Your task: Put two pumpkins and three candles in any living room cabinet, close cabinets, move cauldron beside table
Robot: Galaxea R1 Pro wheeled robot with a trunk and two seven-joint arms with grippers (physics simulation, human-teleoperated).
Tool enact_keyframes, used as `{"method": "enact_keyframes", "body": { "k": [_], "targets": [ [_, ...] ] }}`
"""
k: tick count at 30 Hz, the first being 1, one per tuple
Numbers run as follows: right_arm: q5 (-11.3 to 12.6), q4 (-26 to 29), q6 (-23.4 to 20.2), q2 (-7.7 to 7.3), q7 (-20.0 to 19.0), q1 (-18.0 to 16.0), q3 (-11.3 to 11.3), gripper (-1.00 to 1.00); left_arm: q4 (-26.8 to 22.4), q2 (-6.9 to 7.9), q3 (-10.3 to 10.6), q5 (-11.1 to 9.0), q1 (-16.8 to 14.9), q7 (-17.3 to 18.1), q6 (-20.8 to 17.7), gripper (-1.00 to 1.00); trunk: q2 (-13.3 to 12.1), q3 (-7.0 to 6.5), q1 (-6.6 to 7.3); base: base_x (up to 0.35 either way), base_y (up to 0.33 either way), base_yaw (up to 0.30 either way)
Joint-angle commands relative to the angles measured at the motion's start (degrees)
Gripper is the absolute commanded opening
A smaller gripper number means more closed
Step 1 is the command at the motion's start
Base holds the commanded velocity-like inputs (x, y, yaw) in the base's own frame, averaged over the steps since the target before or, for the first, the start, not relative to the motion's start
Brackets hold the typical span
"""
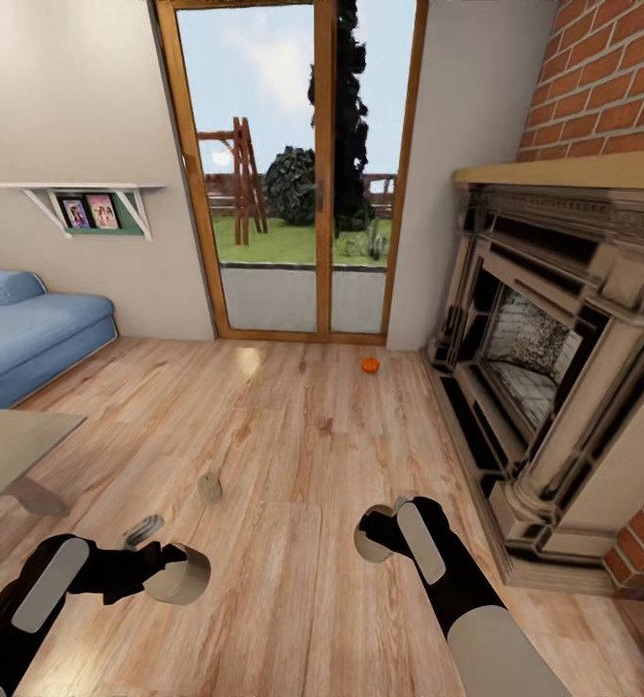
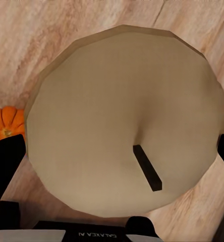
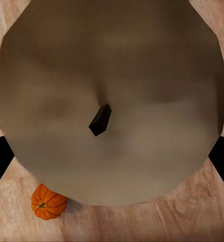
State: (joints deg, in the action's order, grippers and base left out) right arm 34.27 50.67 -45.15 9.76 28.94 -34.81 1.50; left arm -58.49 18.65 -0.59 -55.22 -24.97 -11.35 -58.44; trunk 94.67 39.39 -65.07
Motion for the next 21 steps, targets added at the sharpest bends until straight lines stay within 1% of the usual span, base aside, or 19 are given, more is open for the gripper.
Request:
{"method": "enact_keyframes", "body": {
  "k": [1, 4, 7, 14, 21],
  "targets": [
    [-0.02, 0.02, -0.03, 0.0, -0.01, 0.01, 0.0, -1.0, -0.1, 0.03, 0.0, 0.03, 0.01, -0.03, -0.01, -1.0, -0.42, -0.18, 0.23, -0.094, 0.0, 0.0],
    [0.0, 0.04, -0.01, 0.02, -0.02, 0.01, 0.05, -1.0, -0.26, 0.04, -0.02, 0.03, 0.01, -0.06, -0.01, -1.0, -1.62, -0.72, 0.88, -0.135, 0.0, -0.008],
    [-0.01, 0.05, -0.02, -0.05, -0.02, 0.01, 0.04, -1.0, -0.33, 0.04, -0.1, 0.03, 0.01, 0.0, -0.01, -1.0, -1.62, -0.72, 0.88, -0.133, 0.0, -0.142],
    [0.0, 0.05, -0.07, -0.21, -0.02, 0.01, 0.0, -1.0, -0.49, 0.23, -0.57, 0.03, 0.01, 0.11, 0.02, -1.0, -1.62, -0.72, 0.88, -0.043, 0.006, -0.252],
    [0.0, 0.05, -0.04, -0.3, -0.1, 0.01, 0.0, -1.0, -0.57, 0.24, -0.63, 0.03, 0.01, 0.1, -0.01, -1.0, -1.62, -0.72, 0.88, -0.215, 0.119, -0.271]
  ]
}}
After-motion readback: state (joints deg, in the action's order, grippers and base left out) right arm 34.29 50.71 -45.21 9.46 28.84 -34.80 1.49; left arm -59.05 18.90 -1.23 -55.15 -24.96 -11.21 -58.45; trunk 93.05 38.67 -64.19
